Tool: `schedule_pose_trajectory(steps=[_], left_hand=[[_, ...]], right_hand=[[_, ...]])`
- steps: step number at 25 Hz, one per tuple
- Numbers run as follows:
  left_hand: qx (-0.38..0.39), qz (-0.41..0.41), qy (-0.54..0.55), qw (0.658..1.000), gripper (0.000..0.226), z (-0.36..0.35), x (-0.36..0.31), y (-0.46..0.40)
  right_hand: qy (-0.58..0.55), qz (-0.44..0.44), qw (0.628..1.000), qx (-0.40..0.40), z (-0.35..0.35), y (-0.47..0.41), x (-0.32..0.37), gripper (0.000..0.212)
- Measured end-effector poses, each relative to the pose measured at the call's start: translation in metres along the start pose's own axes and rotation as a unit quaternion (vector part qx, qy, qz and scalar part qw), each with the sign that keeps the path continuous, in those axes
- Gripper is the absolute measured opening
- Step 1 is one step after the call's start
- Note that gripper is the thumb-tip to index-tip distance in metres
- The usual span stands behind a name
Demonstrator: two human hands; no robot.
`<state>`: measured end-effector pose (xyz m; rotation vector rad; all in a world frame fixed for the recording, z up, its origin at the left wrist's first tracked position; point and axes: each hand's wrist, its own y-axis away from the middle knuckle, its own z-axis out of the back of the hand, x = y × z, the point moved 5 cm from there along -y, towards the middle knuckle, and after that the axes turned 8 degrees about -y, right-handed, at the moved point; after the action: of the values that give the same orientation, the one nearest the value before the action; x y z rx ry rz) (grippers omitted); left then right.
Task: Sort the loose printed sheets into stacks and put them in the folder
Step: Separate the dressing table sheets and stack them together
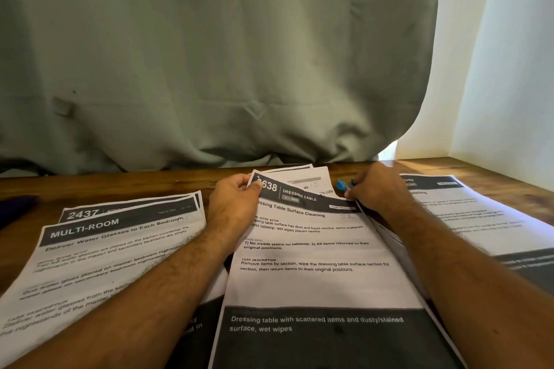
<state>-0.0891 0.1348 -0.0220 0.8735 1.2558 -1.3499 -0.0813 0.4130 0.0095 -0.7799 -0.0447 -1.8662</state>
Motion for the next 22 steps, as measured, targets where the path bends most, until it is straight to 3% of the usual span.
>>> schedule_pose_trajectory(steps=[13, 17, 19, 22], left_hand=[[-0.007, 0.028, 0.048, 0.998, 0.006, 0.002, 0.002, -0.004], [-0.028, 0.025, 0.099, 0.994, 0.009, 0.009, -0.005, -0.004], [-0.048, 0.033, 0.118, 0.991, 0.010, 0.015, -0.006, -0.005], [-0.075, 0.043, 0.147, 0.985, 0.011, 0.023, -0.006, -0.007]], right_hand=[[-0.047, 0.022, 0.999, -0.007, 0.004, -0.002, -0.001, 0.031], [-0.185, 0.070, 0.978, -0.070, 0.021, 0.004, 0.014, 0.037], [-0.277, 0.077, 0.957, -0.042, 0.025, 0.008, 0.023, 0.049], [-0.372, 0.075, 0.919, 0.112, 0.013, 0.020, 0.038, 0.051]])
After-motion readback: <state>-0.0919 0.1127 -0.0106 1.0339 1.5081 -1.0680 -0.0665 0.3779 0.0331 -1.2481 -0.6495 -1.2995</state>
